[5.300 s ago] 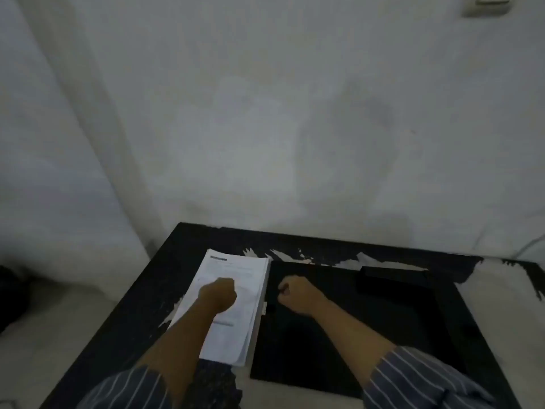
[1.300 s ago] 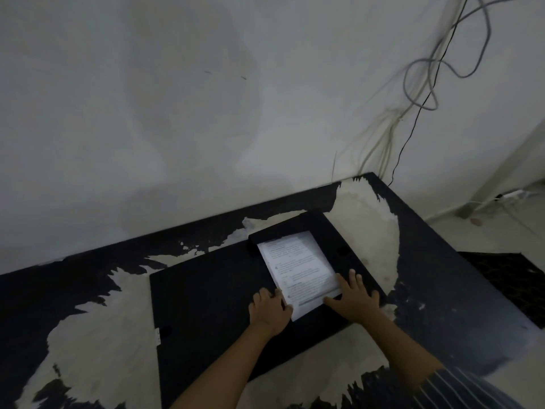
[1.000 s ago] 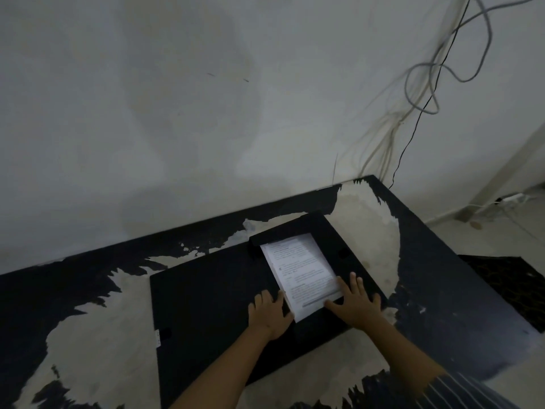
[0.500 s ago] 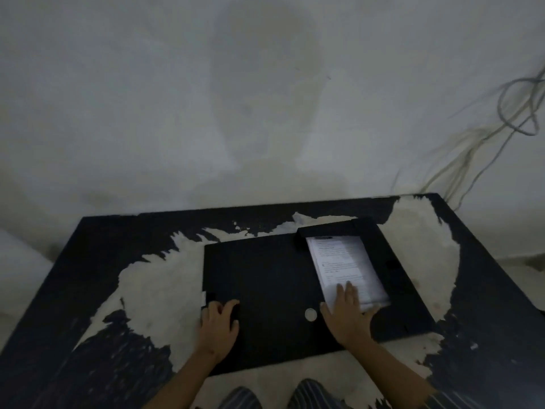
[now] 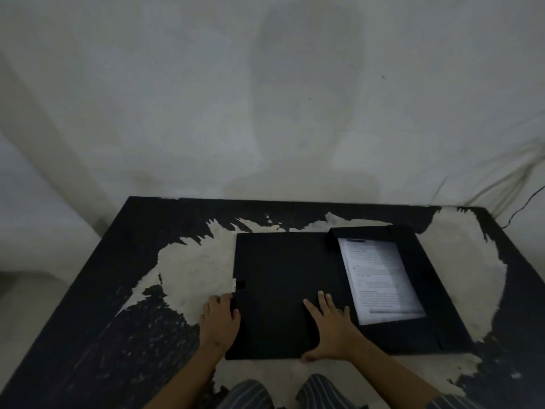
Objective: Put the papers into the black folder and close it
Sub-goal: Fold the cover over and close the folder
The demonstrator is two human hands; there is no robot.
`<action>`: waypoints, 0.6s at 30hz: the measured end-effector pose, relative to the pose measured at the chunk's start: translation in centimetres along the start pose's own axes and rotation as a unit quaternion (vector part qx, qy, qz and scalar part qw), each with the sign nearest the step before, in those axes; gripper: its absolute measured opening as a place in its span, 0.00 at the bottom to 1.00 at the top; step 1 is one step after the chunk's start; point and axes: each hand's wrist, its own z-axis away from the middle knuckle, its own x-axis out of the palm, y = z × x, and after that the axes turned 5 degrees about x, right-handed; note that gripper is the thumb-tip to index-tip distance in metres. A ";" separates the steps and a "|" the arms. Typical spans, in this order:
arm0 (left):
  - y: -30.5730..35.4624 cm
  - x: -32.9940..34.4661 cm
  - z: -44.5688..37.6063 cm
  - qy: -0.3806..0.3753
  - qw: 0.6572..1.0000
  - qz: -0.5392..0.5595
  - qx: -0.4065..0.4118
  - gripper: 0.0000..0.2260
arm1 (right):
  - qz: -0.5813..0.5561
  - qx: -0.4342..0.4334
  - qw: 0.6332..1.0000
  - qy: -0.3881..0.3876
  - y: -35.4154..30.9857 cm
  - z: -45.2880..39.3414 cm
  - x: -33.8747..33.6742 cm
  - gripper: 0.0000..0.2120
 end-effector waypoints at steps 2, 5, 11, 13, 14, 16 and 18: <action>0.1 0.0 -0.3 0.012 1.000 -0.002 -0.015 0.16 | 0.005 -0.009 1.000 -0.005 0.1 0.1 -0.3 0.58; 0.3 -0.2 -0.8 0.016 0.999 -0.008 -0.040 0.17 | 0.013 -0.016 1.000 0.004 0.4 0.4 0.2 0.56; 0.9 -0.3 -1.2 -0.009 0.999 -0.004 -0.047 0.18 | 0.013 -0.013 1.000 0.006 0.5 0.7 0.8 0.55; 1.2 -0.4 -1.0 -0.007 0.999 0.010 -0.040 0.18 | 0.009 -0.010 1.000 -0.003 0.4 0.7 0.6 0.55; 1.5 -0.4 -0.9 0.000 0.999 0.023 -0.040 0.17 | 0.004 -0.009 1.000 -0.005 0.4 0.7 0.6 0.55; 2.1 -0.5 -0.6 0.035 0.994 0.074 -0.067 0.17 | -0.004 -0.010 1.000 -0.005 0.5 0.7 0.7 0.55; 2.7 -0.8 -0.5 0.051 0.984 0.123 -0.118 0.18 | -0.003 -0.016 1.000 0.002 0.7 0.8 1.0 0.53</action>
